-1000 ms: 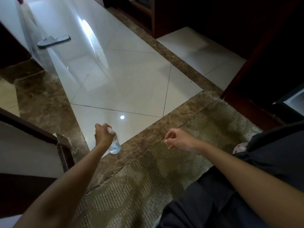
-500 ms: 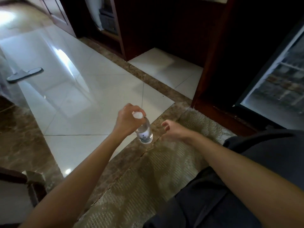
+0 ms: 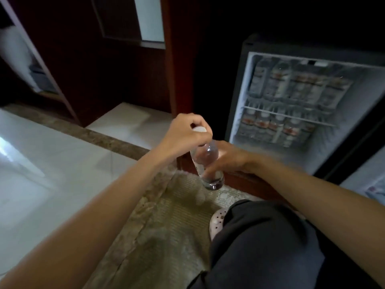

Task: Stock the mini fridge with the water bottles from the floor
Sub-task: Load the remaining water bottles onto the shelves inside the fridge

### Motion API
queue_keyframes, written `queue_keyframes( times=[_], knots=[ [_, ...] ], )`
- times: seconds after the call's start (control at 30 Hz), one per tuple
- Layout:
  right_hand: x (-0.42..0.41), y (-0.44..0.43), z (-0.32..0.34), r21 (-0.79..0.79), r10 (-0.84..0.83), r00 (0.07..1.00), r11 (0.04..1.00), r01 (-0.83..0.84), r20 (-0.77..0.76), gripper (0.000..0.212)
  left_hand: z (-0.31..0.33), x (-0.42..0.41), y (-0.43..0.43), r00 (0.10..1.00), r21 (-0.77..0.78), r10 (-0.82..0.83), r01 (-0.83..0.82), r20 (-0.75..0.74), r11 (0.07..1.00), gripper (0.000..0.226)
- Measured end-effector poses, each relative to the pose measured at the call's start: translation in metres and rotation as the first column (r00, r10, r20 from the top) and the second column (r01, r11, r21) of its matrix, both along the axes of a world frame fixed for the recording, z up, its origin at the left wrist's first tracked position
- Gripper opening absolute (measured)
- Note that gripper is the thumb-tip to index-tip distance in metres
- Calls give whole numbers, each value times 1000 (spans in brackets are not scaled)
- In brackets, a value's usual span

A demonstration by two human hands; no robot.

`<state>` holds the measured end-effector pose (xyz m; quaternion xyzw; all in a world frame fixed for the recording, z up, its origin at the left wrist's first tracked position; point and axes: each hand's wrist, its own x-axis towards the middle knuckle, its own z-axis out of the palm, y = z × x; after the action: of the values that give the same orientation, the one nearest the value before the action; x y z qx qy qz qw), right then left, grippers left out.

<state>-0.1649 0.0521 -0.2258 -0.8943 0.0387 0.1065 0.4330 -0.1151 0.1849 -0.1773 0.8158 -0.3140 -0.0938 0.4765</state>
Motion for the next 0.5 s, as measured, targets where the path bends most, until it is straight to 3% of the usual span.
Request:
queue_keyframes(
  times=[0.1, 0.23, 0.3, 0.37, 0.43, 0.5],
  knots=[
    [-6, -25, -11, -226, -240, 950, 932, 282, 199, 65, -11, 5, -53, 985, 13, 174, -174, -7, 985, 8],
    [-9, -59, -29, -194, -413, 866, 860, 472, 282, 60, -20, 3, -109, 979, 85, 196, -192, -48, 978, 22],
    [-8, -80, -33, -176, -453, 858, 849, 498, 243, 65, -21, 5, -133, 982, 89, 181, -175, -57, 980, 26],
    [-8, -102, -31, -53, -434, 887, 893, 447, 158, 68, -21, 9, -154, 991, 108, 122, -117, -46, 987, 17],
    [-14, -126, -27, 122, -372, 927, 923, 365, 42, 66, -19, 12, -173, 1000, 190, -12, 16, -20, 982, 3],
    [-20, -150, -34, 190, -336, 939, 920, 344, -71, 61, -17, 14, -188, 985, 269, -166, 172, -43, 948, 6]
  ],
)
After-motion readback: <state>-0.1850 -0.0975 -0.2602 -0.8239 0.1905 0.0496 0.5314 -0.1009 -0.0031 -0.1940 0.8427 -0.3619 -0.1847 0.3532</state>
